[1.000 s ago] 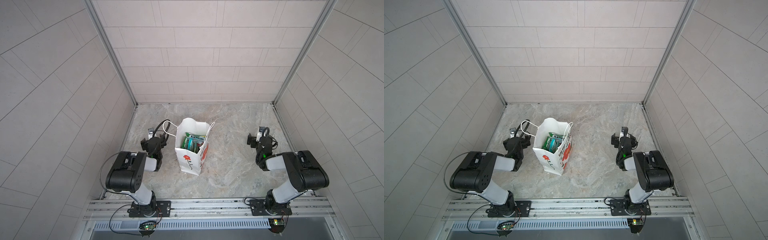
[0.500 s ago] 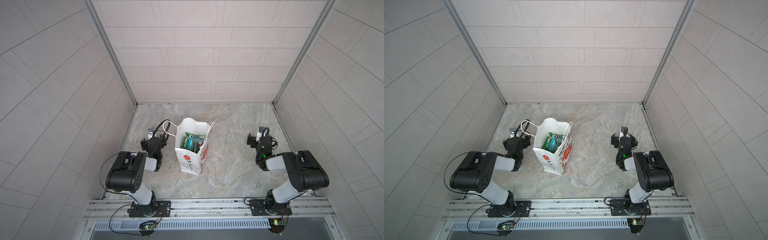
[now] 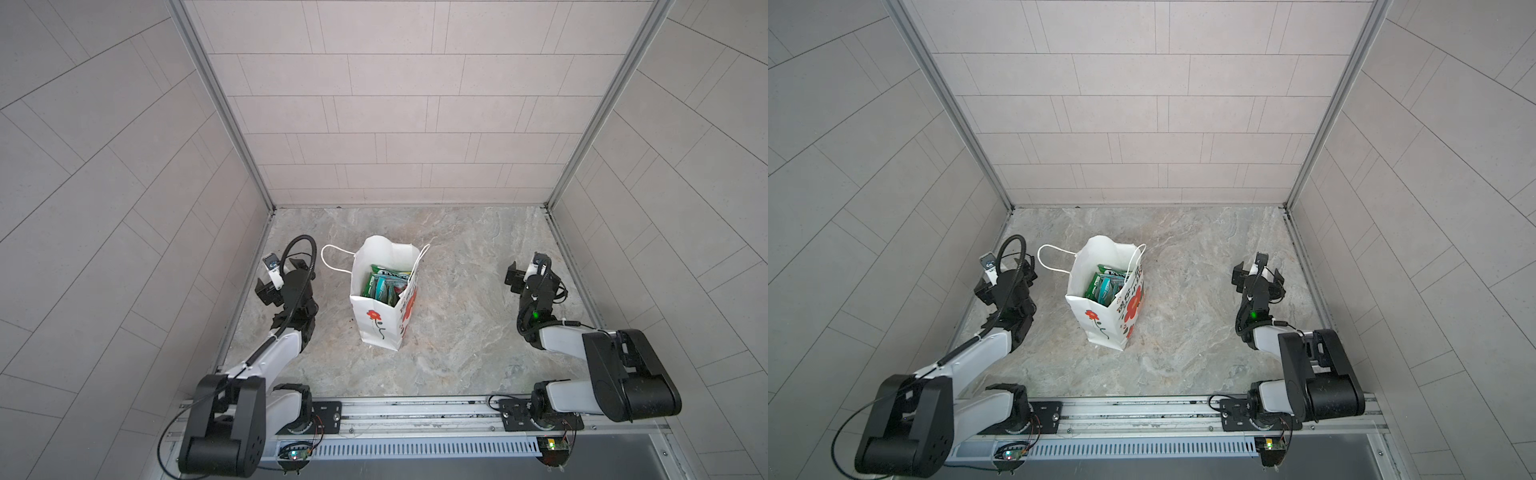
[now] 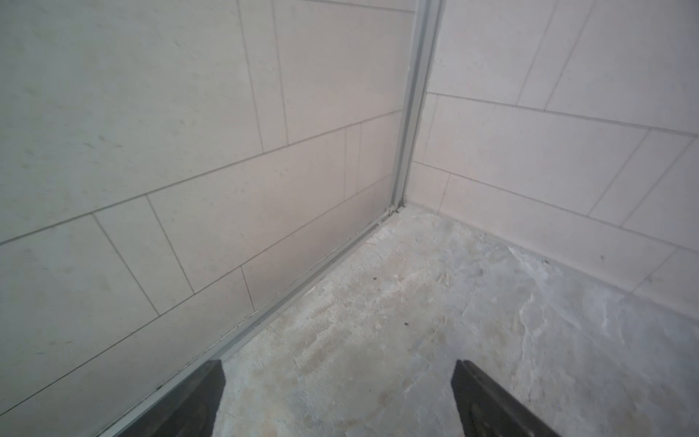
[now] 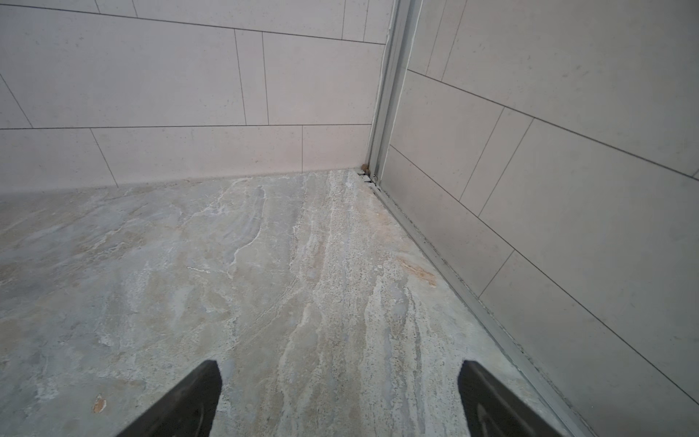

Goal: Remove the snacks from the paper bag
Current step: 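Raise both arms from the rest pose toward the paper bag, then reach the left gripper to the bag handle while the right gripper approaches the bag side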

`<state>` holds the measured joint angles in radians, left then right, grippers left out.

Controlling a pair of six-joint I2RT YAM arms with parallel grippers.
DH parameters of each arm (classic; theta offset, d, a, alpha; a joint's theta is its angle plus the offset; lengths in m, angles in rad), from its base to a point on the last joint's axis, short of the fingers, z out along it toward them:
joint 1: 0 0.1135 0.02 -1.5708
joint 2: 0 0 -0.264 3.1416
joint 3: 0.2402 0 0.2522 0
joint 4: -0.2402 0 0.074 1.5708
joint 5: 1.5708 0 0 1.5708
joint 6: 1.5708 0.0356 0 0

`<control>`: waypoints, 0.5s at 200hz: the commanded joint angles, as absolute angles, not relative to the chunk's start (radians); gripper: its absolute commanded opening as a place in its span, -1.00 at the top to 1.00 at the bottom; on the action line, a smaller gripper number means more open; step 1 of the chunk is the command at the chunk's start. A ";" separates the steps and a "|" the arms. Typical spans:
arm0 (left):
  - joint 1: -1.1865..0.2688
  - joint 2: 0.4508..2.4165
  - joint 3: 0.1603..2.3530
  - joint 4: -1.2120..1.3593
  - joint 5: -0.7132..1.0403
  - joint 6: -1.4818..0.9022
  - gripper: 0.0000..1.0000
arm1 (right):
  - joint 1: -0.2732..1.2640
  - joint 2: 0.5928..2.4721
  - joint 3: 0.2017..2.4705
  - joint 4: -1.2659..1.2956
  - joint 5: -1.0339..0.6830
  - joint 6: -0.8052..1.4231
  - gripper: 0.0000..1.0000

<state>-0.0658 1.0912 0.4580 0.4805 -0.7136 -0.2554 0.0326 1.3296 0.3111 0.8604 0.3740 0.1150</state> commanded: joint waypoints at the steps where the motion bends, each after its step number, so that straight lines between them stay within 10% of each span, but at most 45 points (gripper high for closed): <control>1: -0.069 1.023 0.593 0.120 -0.770 -0.380 -1.00 | 0.036 1.260 0.337 0.675 0.441 0.195 -0.99; 100: -0.068 0.917 1.015 -0.369 -0.019 -0.446 -1.00 | 0.034 1.105 0.552 0.173 0.023 0.290 -0.96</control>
